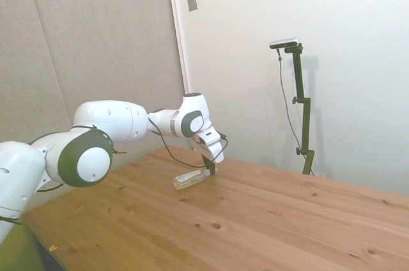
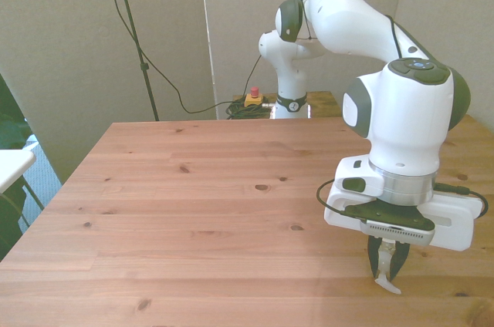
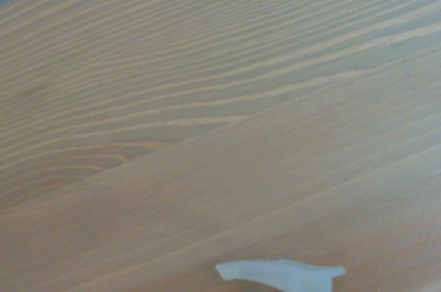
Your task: Stand the sanitizer
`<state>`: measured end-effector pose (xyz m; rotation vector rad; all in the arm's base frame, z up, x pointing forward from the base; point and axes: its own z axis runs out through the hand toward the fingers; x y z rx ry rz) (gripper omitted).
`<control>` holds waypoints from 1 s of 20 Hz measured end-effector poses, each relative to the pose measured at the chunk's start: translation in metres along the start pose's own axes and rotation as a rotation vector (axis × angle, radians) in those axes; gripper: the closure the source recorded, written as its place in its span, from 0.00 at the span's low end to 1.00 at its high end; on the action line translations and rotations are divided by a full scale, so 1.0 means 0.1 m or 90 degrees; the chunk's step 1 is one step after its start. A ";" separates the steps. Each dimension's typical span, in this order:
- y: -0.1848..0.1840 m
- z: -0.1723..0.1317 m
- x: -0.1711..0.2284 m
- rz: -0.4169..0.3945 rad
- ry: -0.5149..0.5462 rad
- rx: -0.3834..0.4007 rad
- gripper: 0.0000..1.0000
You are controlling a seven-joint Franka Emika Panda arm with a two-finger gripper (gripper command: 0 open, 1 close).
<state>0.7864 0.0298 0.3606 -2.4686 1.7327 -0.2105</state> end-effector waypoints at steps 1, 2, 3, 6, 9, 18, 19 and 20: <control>0.00 -0.01 0.01 0.004 -0.004 0.002 1.00; 0.00 -0.05 0.02 0.006 -0.003 0.008 1.00; -0.01 -0.12 0.03 0.007 -0.001 0.016 1.00; -0.07 -0.46 0.04 0.008 0.021 0.072 1.00; -0.04 -0.76 -0.04 0.004 0.061 0.118 1.00; 0.37 -1.33 -0.53 -0.001 0.255 0.239 1.00; 0.47 -1.34 -0.57 0.000 0.274 0.246 1.00; 0.58 -1.33 -0.59 0.001 0.291 0.249 1.00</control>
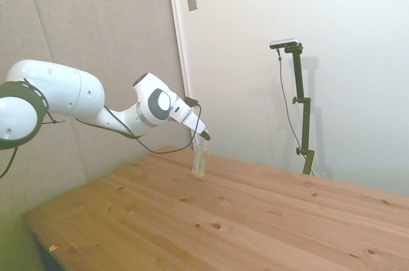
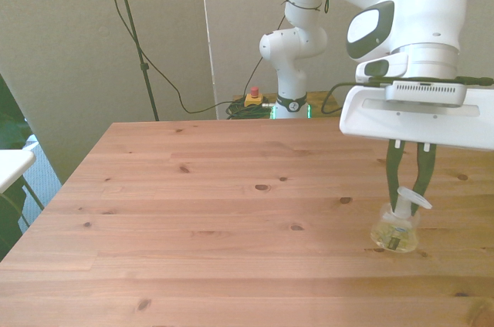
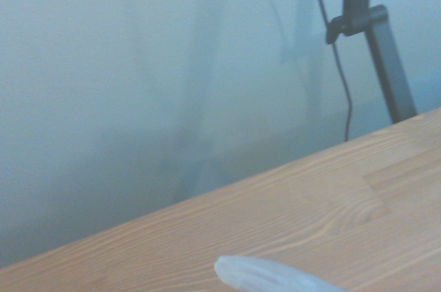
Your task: Stand the sanitizer
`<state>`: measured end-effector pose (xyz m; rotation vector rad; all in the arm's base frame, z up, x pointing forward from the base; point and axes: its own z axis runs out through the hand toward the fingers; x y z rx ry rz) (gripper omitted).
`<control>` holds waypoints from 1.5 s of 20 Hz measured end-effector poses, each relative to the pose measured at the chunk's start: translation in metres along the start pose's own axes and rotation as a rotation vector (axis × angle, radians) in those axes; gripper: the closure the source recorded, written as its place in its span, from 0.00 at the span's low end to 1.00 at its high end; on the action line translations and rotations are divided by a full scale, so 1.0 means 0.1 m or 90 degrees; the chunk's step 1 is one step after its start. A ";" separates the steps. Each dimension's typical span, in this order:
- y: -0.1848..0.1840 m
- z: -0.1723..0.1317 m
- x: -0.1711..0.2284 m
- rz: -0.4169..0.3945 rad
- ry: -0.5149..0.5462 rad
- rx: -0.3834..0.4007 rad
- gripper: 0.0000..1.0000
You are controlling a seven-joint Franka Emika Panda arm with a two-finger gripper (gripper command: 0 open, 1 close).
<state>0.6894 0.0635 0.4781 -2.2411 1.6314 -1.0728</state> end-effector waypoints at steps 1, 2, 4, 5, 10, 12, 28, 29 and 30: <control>0.12 -0.03 -0.02 -0.002 0.015 0.002 1.00; 0.25 -0.05 -0.04 -0.005 0.029 0.003 1.00; 0.49 -0.11 -0.07 -0.009 0.057 0.007 1.00; 0.58 -0.16 -0.09 -0.008 0.069 0.011 1.00; 0.89 -0.36 -0.11 -0.003 0.116 0.041 1.00; 0.99 -0.38 -0.14 0.000 0.129 0.049 1.00; 1.21 -0.38 -0.26 0.000 0.126 0.045 0.00; 1.22 -0.38 -0.27 -0.001 0.125 0.045 0.00; 1.23 -0.38 -0.29 -0.002 0.123 0.044 0.00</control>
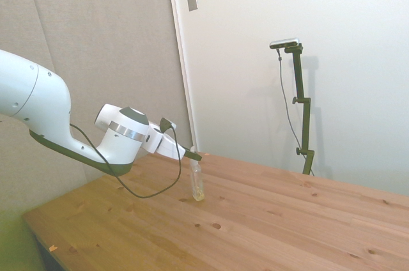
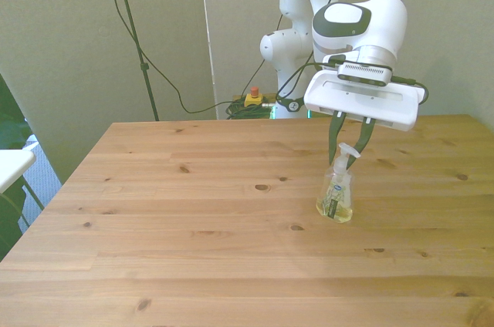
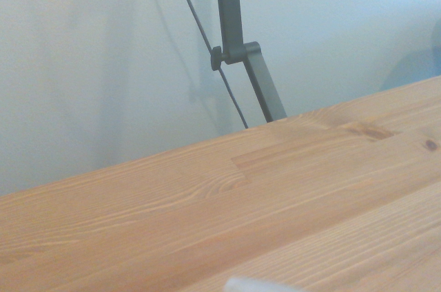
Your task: Stand the sanitizer
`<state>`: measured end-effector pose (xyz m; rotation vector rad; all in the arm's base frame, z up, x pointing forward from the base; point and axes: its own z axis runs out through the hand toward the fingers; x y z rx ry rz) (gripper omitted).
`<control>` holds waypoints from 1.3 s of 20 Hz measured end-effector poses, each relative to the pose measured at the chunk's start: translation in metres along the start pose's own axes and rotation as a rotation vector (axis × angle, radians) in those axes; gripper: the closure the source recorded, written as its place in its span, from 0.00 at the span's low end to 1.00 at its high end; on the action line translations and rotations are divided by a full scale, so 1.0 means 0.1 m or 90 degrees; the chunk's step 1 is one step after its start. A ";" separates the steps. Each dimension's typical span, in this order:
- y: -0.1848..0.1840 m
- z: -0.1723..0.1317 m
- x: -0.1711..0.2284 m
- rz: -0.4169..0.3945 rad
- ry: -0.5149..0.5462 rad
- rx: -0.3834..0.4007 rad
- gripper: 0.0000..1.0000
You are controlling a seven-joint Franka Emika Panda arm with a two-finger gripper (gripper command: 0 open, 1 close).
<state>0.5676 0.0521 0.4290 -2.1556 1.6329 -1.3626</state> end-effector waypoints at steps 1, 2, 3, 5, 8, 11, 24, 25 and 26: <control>0.00 -0.01 -0.02 -0.001 -0.002 0.000 0.00; 0.01 -0.03 -0.03 0.000 -0.006 -0.002 0.00; 0.02 -0.04 -0.05 0.002 -0.014 -0.007 0.00; 0.02 -0.09 -0.08 0.002 -0.046 -0.026 0.00; 0.10 -0.14 -0.16 -0.007 -0.120 -0.069 0.00; 0.22 -0.21 -0.31 -0.024 -0.197 -0.113 0.00; 0.74 -1.09 0.67 -0.269 -0.469 -0.287 0.00; 0.81 -1.12 0.73 -0.280 -0.478 -0.293 0.00; 0.87 -1.14 0.73 -0.292 -0.485 -0.298 0.00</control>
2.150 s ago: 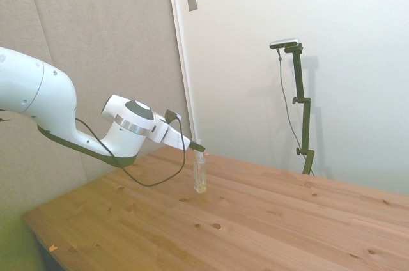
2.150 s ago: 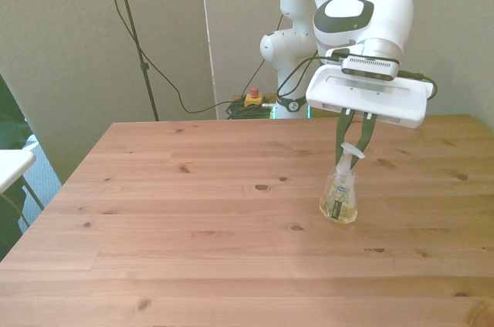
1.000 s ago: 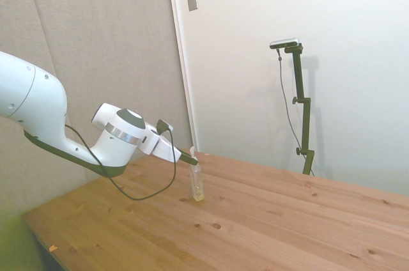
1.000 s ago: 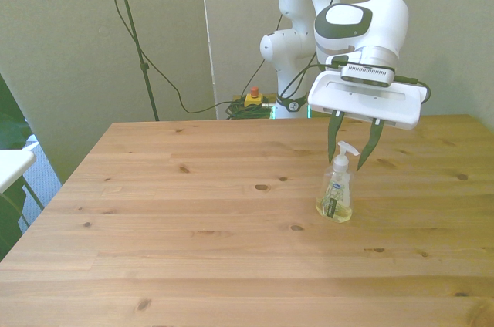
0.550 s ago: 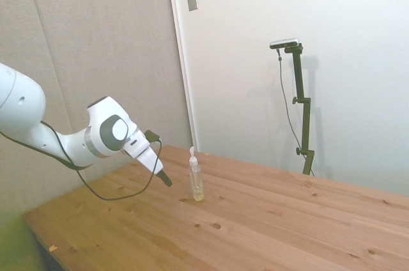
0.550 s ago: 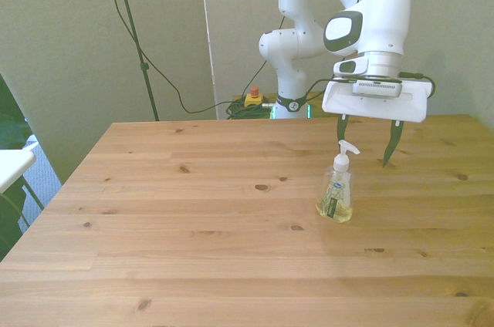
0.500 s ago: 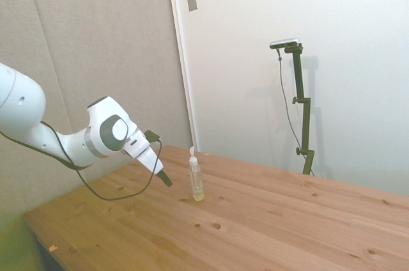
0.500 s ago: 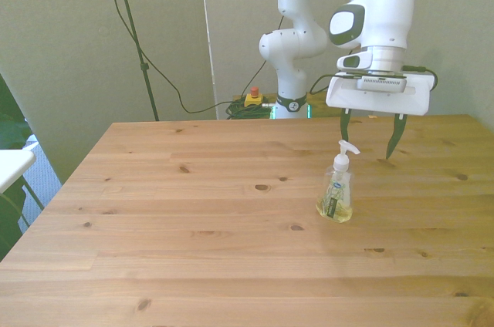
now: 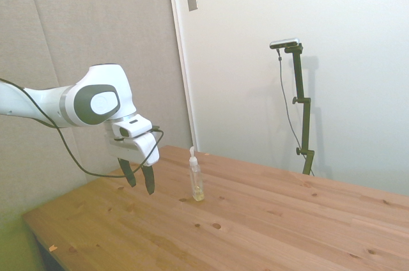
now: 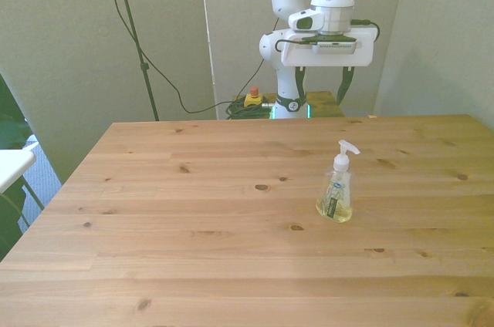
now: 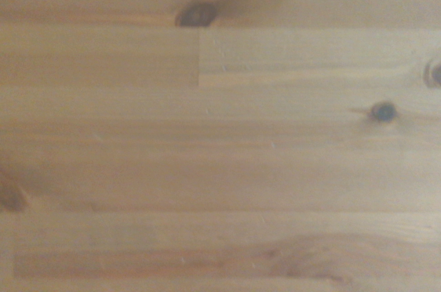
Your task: Stand the sanitizer
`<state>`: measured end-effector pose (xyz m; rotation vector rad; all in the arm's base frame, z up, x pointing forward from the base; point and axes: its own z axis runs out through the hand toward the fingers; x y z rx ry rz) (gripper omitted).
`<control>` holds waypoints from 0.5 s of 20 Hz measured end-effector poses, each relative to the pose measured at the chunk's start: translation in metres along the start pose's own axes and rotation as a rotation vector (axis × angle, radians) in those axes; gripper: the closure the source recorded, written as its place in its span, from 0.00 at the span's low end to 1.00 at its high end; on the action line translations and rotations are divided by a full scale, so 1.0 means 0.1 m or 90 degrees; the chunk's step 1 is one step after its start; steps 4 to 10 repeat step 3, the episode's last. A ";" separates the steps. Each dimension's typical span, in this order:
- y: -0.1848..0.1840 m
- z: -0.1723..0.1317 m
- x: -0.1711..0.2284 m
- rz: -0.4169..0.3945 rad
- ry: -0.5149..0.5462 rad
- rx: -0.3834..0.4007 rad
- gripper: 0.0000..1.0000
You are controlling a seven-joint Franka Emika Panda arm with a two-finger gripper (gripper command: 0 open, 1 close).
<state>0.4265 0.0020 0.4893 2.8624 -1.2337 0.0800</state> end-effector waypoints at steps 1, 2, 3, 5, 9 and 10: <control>0.04 0.02 -0.04 -0.008 -0.002 -0.007 0.00; 0.08 0.06 -0.07 -0.014 -0.008 -0.012 0.00; 0.13 0.10 -0.11 -0.020 -0.011 -0.018 0.00; 0.13 0.10 -0.11 -0.020 -0.011 -0.018 0.00; 0.13 0.10 -0.11 -0.020 -0.011 -0.018 0.00; 0.13 0.10 -0.11 -0.020 -0.011 -0.018 0.00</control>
